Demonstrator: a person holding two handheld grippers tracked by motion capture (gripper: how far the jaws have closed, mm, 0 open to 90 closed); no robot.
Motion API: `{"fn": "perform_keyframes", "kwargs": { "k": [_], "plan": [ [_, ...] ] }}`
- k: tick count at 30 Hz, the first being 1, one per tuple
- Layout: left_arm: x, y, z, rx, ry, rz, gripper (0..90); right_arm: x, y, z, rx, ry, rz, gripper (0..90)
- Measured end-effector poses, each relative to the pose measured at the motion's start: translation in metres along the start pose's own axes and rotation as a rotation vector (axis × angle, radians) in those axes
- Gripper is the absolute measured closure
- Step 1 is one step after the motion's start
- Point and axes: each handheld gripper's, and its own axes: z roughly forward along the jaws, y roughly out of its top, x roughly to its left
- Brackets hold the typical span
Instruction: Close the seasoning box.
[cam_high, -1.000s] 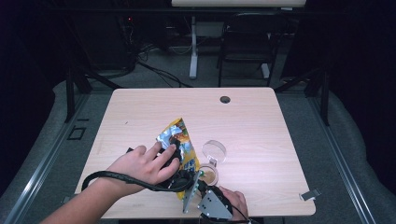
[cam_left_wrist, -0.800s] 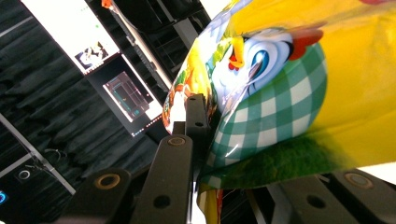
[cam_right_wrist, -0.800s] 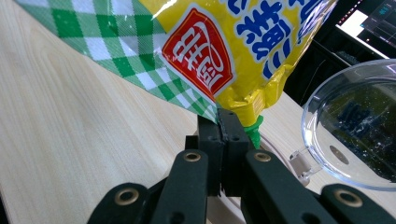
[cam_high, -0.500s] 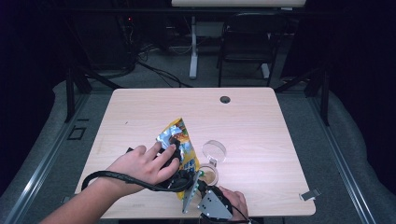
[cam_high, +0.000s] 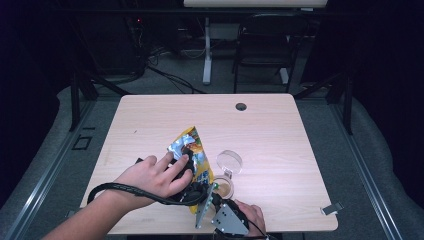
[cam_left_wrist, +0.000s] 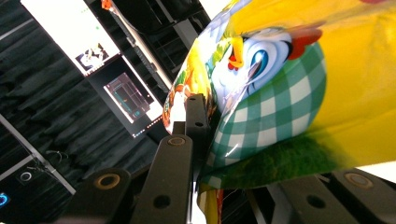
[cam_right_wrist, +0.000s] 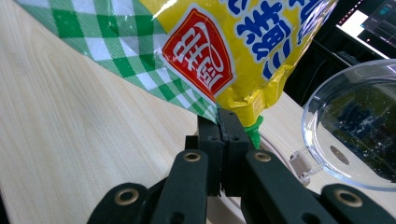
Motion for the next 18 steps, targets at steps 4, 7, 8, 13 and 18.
{"fn": "perform_keyframes", "kwargs": {
  "k": [4, 7, 8, 13, 18],
  "plan": [
    [0.0004, 0.0003, -0.0002, -0.001, 0.002, 0.004, 82.6, -0.0003, 0.0001, -0.0004, 0.004, -0.001, -0.004, 89.3],
    [0.0007, 0.0005, -0.0003, -0.002, 0.002, 0.002, 82.6, -0.0003, 0.0001, -0.0004, 0.005, -0.001, -0.005, 89.3],
    [0.0008, 0.0006, -0.0003, -0.002, 0.002, 0.002, 82.6, -0.0004, 0.0002, -0.0006, 0.007, -0.001, -0.006, 89.3],
    [0.0008, 0.0006, -0.0002, -0.003, 0.002, 0.001, 82.6, -0.0002, 0.0001, -0.0004, 0.005, -0.001, -0.003, 89.2],
    [0.0009, 0.0005, -0.0001, -0.003, 0.0, 0.0, 82.7, -0.0002, 0.0, -0.0004, 0.004, -0.001, -0.003, 89.2]
  ]
}}
